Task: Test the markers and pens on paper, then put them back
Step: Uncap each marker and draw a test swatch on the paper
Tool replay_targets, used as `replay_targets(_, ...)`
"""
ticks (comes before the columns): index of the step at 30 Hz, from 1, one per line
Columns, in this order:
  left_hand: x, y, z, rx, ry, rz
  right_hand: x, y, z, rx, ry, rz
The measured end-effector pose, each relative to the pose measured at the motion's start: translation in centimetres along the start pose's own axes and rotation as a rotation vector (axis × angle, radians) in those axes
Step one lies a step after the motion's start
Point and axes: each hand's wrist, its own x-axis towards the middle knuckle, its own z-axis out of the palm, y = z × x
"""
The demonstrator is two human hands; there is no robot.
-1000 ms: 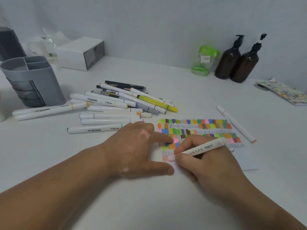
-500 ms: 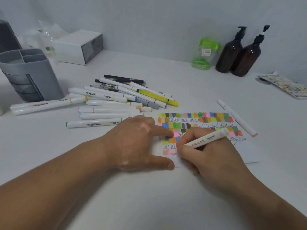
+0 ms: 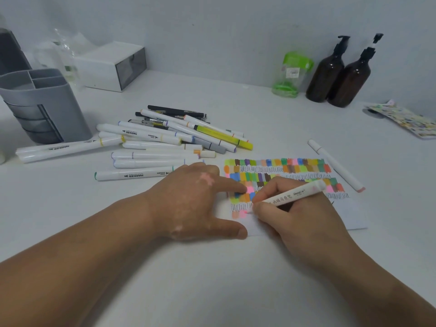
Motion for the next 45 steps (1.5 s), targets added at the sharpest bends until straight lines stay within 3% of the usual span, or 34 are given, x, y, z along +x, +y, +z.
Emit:
replay_targets(18, 0.1, -0.1, 0.0, 0.005, -0.009, 0.008, 0.1, 0.4, -0.2, 0.000, -0.028, -0.019)
replay_targets(23, -0.1, -0.6, -0.2, -0.006, -0.020, 0.018, 1.0, 1.3, -2.1, 0.289, 0.285, -0.069)
replay_targets(25, -0.3, -0.8, -0.5, -0.002, -0.027, 0.025, 1.4, 1.7, -2.6, 0.320, 0.328, -0.063)
replay_targets(31, -1.8, -1.8, -0.9, 0.004, -0.020, 0.014, 1.8, 1.9, -1.4, 0.486, 0.201, 0.058)
replay_targets(39, -3.1, -4.8, -1.9, 0.008, -0.007, -0.026, 3.4, -0.3, 1.6, 0.343, 0.103, 0.001)
replay_targets(45, -2.1, -5.4, -2.5, -0.016, -0.014, -0.047, 5.5, -0.9, 1.4, 0.333, 0.063, 0.067)
